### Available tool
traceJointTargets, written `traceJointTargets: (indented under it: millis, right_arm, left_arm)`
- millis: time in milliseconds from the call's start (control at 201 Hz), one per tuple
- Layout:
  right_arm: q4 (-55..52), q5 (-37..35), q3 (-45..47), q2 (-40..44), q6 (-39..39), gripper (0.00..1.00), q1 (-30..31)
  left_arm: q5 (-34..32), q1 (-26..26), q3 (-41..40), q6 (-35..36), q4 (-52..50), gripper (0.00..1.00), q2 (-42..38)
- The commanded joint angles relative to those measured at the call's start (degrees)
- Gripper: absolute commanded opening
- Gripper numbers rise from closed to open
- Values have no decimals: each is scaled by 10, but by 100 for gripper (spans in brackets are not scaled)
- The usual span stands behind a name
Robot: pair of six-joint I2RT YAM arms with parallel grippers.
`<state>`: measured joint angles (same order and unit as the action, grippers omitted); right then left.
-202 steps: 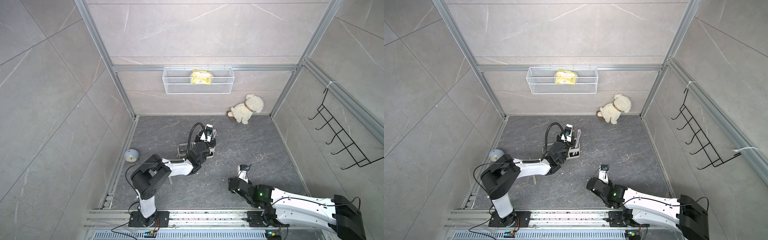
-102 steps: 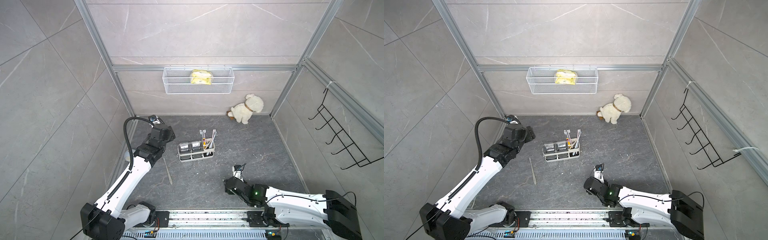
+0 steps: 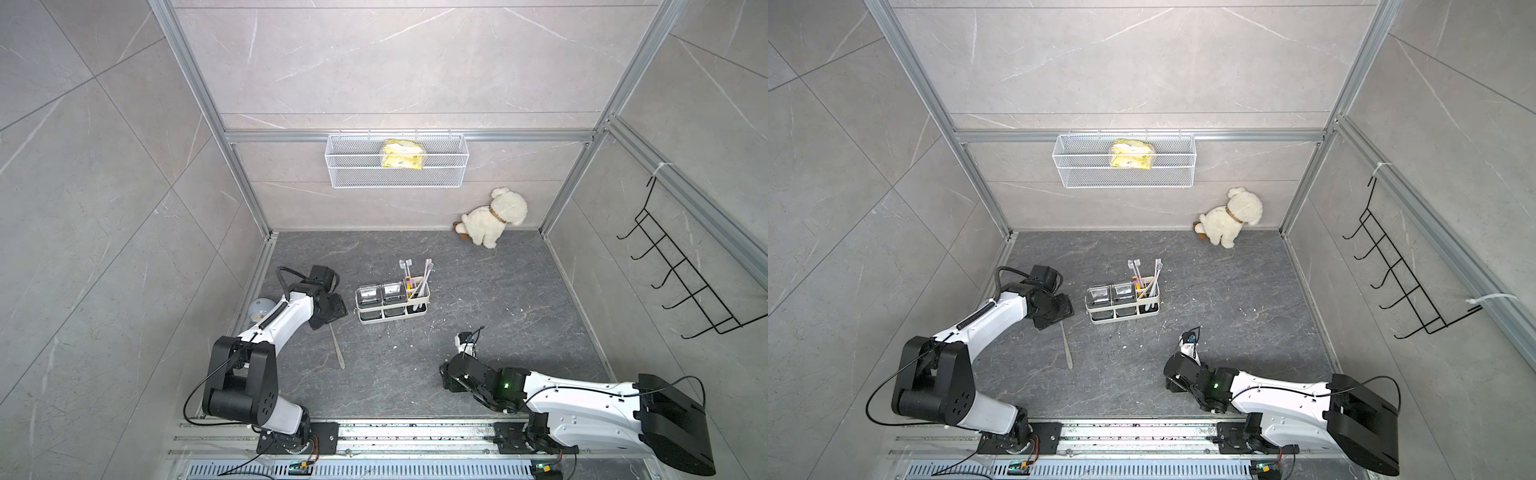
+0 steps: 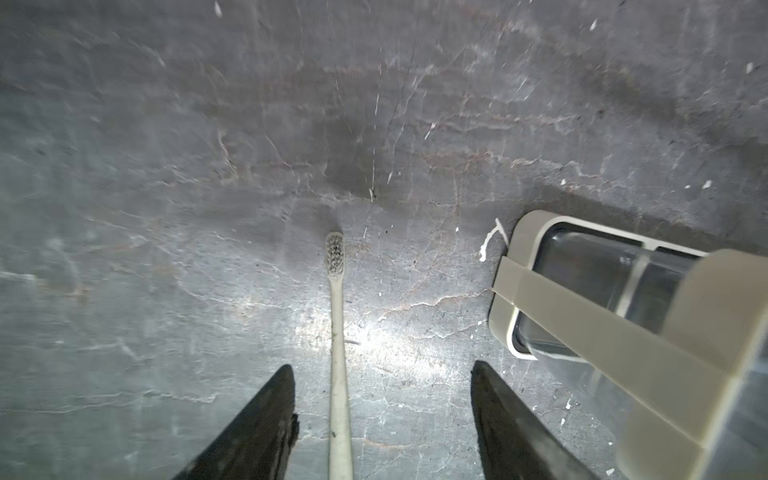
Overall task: Place the toothbrush into the toothbrush holder
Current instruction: Move the toothbrush to the center of the board.
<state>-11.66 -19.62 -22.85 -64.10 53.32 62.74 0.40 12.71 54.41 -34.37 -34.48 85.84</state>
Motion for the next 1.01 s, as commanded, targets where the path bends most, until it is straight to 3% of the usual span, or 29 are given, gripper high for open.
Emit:
traceJointTargets:
  millis: [0, 299, 423, 498, 817, 1001]
  right_arm:
    - [-3, 6, 7, 3, 5, 70, -1]
    - [-3, 1, 9, -1, 6, 70, -2]
    - [-3, 1, 8, -4, 7, 70, -1]
    - [-2, -1, 10, -3, 9, 70, -1]
    - [1, -2, 32, 10, 23, 70, -2]
    - [-3, -3, 35, 15, 24, 70, -1]
  left_arm:
    - [37, -2, -20, -19, 26, 63, -12]
    - [35, 3, -41, -16, 14, 61, 26]
    - [33, 14, -45, -14, 17, 38, 26]
    - [34, 18, -50, -17, 19, 32, 15]
    - [38, 38, -77, -20, 5, 27, 4]
    - [2, 56, -77, -27, -27, 29, -38]
